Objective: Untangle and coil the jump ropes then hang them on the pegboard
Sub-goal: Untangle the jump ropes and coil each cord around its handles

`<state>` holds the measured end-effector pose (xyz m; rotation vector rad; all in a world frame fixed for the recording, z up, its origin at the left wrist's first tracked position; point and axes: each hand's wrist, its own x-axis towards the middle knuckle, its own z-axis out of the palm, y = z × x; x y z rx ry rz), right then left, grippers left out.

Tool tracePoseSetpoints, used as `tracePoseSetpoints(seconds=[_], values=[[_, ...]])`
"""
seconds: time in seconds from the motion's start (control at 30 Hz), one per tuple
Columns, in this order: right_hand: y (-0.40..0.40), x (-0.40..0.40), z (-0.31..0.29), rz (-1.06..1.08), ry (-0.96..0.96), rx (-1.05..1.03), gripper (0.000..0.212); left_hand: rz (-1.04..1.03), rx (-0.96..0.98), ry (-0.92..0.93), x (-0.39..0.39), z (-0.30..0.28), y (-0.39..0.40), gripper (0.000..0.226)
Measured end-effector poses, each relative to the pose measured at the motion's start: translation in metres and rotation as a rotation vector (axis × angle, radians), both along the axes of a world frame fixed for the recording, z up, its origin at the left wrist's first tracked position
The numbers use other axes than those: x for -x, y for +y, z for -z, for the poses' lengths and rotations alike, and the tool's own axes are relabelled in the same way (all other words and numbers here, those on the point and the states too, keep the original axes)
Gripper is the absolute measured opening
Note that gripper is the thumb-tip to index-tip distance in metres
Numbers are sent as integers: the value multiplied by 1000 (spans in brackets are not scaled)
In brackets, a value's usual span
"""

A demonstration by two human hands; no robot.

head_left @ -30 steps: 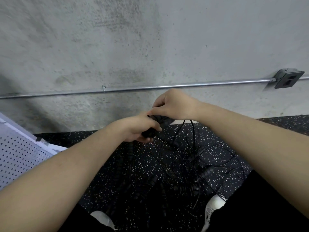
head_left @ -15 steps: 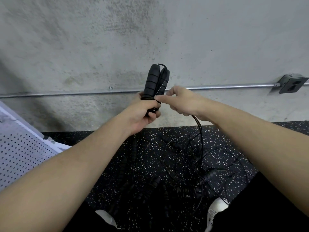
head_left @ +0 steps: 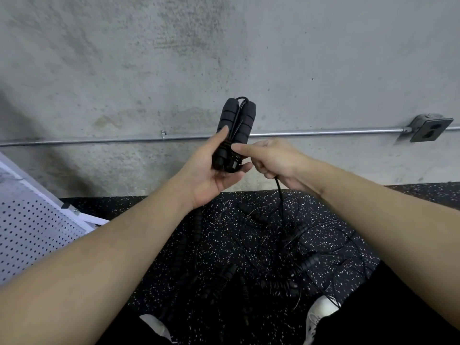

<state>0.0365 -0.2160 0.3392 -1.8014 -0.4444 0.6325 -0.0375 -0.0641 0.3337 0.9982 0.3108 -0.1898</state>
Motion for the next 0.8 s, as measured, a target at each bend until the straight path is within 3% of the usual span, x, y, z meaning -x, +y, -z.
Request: tracePoseSetpoints(seconds=[0.1, 0.3, 0.4, 0.5, 0.67, 0.8], values=[[3, 1, 4, 32, -39, 1, 37, -128, -102, -16, -3, 6, -8, 48], [10, 9, 1, 93, -121, 46, 34, -239, -100, -26, -9, 3, -3, 40], [9, 10, 1, 72, -175, 123, 55, -266, -25, -18, -14, 0, 11, 28], [4, 7, 2, -6, -223, 87, 55, -299, 104, -8, -17, -2, 27, 27], [-3, 3, 8, -258, -79, 3, 33, -105, 260, -84, -10, -6, 37, 38], [-10, -4, 6, -233, -168, 99, 35, 23, 270, -105, -5, -8, 32, 42]])
